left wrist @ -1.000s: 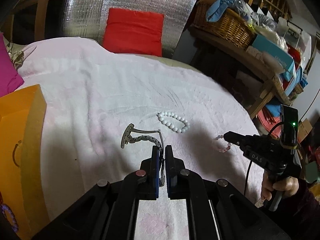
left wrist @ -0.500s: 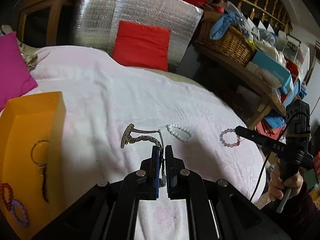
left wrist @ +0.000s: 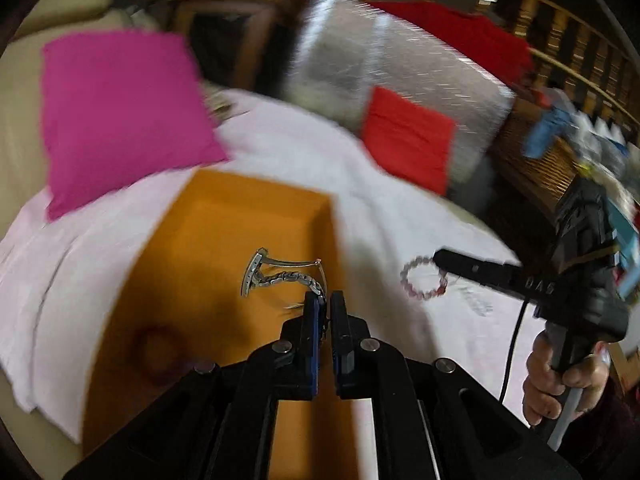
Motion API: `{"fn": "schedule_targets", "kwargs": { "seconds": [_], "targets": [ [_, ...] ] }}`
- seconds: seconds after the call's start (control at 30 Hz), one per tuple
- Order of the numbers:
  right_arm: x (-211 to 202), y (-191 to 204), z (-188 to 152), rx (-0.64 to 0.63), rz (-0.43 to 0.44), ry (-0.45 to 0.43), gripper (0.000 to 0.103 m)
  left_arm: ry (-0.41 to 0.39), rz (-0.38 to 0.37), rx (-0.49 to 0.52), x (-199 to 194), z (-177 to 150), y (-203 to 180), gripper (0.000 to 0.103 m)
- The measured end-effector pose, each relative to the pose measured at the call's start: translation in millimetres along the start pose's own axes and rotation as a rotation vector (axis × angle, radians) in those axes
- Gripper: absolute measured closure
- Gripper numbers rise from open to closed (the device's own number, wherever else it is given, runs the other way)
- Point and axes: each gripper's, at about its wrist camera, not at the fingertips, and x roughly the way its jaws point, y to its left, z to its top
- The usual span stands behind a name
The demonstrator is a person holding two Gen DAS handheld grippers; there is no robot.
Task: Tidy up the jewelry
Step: 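Carry watch and pink bracelet into the orange box and open both tools, then grasp the white bead bracelet on the sheet with right tool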
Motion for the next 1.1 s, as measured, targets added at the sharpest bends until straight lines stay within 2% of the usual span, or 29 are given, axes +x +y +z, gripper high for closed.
{"fn": "schedule_targets", "kwargs": {
  "seconds": [0.07,0.17,0.27,0.33,0.4,0.43,0.47,0.53,0.63,0.8,0.83,0.87,0.9,0.97,1.1],
  "targets": [
    [27,18,4,-0.005,0.016,0.026,0.094,0.04,0.051,-0.047,9,-4,21,0.097],
    [68,42,11,-0.016,0.023,0.066,0.094,0.122,0.088,-0.073,27,-12,33,0.097],
    [104,55,19,-0.006,0.012,0.097,0.093,0.2,0.064,-0.083,46,-18,31,0.097],
    [118,52,30,0.048,0.038,0.075,0.093,0.227,0.049,-0.084,55,-19,27,0.096],
    [120,46,43,0.09,0.024,0.034,0.092,0.226,0.034,-0.078,58,-19,23,0.09],
    [119,45,47,0.108,0.023,0.026,0.092,0.219,0.033,-0.073,60,-15,17,0.079],
    [115,41,50,0.124,0.02,0.016,0.091,0.206,0.04,-0.07,60,-13,15,0.063],
    [101,36,53,0.095,0.004,-0.005,0.091,0.184,0.051,-0.067,60,-11,11,0.051],
    [73,18,46,0.043,-0.056,-0.003,0.091,0.163,0.051,-0.074,57,-6,7,0.051],
    [11,-37,27,0.058,-0.16,-0.004,0.089,0.13,0.038,-0.034,55,-1,-22,0.047],
    [-4,-49,22,0.074,-0.173,-0.006,0.085,0.115,0.039,-0.013,56,-1,-31,0.042],
    [-18,-61,18,0.092,-0.189,-0.01,0.074,0.095,0.045,0.011,56,0,-43,0.038],
    [-31,-72,12,0.107,-0.206,-0.015,0.059,0.081,0.051,0.03,55,0,-52,0.036],
    [-64,-96,0,0.128,-0.25,-0.043,0.041,0.053,0.055,0.089,56,-1,-77,0.032],
    [-118,-135,-20,0.144,-0.326,-0.091,0.041,0.033,0.066,0.189,67,-6,-116,0.027]
  ]
}}
